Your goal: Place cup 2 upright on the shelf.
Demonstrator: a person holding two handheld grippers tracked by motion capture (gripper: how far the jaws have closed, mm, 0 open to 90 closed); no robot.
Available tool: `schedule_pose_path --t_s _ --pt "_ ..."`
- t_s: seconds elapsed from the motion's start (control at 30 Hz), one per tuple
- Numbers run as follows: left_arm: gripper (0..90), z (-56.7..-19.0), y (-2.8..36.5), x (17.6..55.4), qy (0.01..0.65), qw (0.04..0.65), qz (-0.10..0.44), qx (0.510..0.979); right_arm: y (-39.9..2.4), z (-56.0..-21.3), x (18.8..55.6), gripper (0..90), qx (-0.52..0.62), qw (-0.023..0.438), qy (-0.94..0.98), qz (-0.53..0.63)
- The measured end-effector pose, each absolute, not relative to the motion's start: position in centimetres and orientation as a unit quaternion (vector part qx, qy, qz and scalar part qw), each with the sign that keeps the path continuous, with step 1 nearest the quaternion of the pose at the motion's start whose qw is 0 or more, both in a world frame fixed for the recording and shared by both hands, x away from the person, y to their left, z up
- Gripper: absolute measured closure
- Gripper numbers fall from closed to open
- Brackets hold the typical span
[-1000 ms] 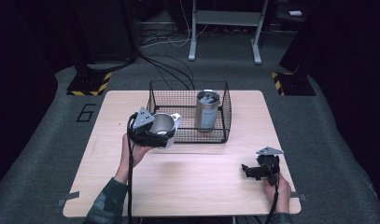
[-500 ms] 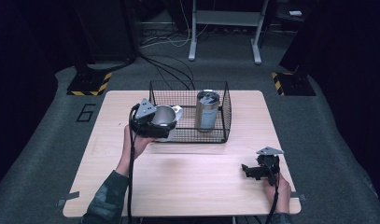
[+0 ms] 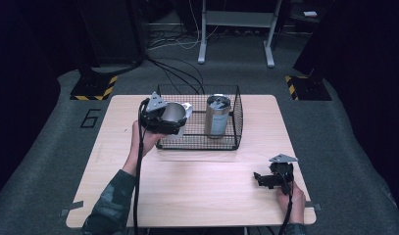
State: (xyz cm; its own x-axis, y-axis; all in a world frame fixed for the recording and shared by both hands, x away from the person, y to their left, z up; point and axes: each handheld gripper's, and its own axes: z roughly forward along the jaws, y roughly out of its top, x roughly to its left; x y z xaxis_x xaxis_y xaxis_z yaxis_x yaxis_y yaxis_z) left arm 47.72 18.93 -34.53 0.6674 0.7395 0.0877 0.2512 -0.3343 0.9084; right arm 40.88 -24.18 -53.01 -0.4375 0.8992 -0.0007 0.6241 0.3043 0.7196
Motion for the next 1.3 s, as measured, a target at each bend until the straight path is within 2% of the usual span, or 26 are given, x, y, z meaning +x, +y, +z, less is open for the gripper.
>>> schedule_pose_path --t_s 0.7,1.3 --pt "5.9 -34.4 17.7 51.7 0.33 0.438 0.242 0.801 -24.2 -53.0 40.9 0.0 0.488 0.208 0.78 0.331" --pt "5.9 -35.8 17.0 54.8 0.346 0.405 0.222 0.816 -24.2 -53.0 40.9 0.0 0.488 0.208 0.78 0.332"
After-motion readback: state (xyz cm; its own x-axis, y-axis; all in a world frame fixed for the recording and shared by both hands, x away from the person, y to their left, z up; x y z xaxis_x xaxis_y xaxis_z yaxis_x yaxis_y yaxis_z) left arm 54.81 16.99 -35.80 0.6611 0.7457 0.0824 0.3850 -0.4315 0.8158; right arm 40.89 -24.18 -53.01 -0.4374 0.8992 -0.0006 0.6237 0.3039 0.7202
